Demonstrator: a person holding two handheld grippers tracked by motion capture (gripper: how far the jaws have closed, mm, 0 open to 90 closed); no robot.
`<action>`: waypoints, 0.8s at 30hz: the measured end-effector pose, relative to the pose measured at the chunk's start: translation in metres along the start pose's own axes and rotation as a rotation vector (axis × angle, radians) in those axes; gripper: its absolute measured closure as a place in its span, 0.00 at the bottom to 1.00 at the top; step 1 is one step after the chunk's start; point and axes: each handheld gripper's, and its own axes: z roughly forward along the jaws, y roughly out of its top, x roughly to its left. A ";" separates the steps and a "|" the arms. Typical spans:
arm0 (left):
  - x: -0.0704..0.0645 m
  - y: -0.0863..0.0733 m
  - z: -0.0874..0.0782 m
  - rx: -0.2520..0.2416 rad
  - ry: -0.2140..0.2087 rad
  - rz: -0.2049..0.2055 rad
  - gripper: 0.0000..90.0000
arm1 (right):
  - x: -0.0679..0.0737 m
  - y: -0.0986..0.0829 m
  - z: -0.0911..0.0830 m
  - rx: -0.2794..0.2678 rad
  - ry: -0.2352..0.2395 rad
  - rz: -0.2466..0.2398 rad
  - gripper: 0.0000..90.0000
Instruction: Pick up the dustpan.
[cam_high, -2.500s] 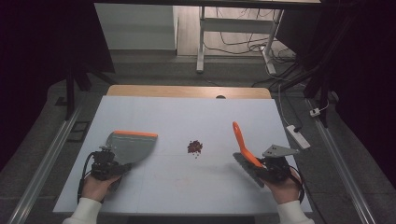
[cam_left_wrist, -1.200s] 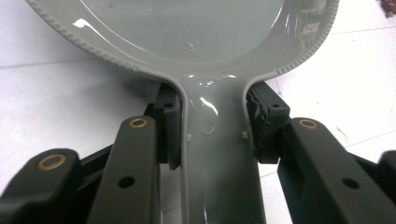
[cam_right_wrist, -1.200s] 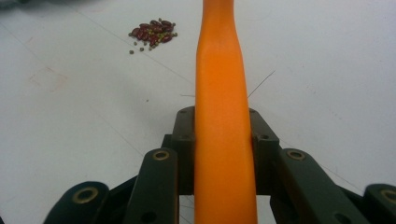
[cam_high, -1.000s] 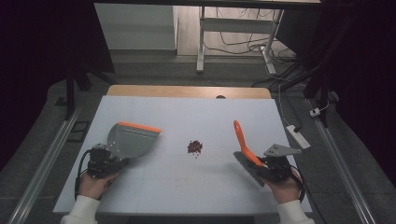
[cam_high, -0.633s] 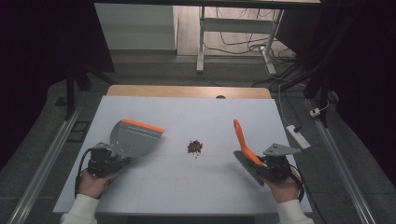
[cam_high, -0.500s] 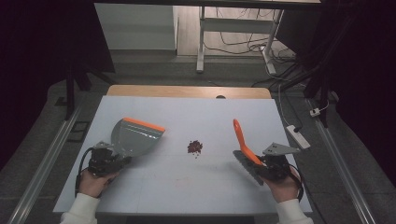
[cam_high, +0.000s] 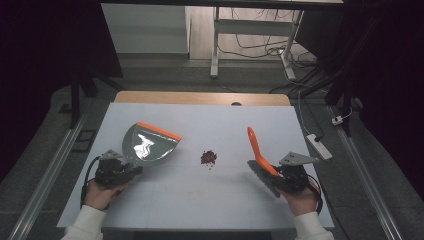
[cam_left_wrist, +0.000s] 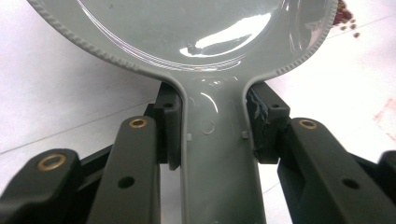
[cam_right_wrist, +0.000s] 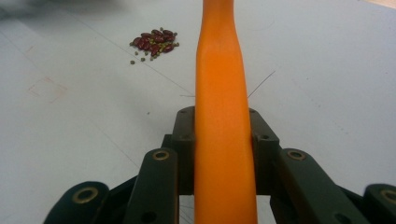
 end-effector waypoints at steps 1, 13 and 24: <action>-0.001 0.000 0.000 -0.003 -0.004 0.004 0.69 | 0.000 0.000 0.000 -0.001 0.001 0.001 0.78; -0.011 0.003 -0.003 -0.033 -0.068 0.084 0.69 | 0.001 0.001 0.000 -0.006 0.005 0.003 0.78; -0.018 0.003 -0.006 -0.043 -0.124 0.144 0.69 | 0.001 0.000 0.000 -0.003 -0.006 0.008 0.78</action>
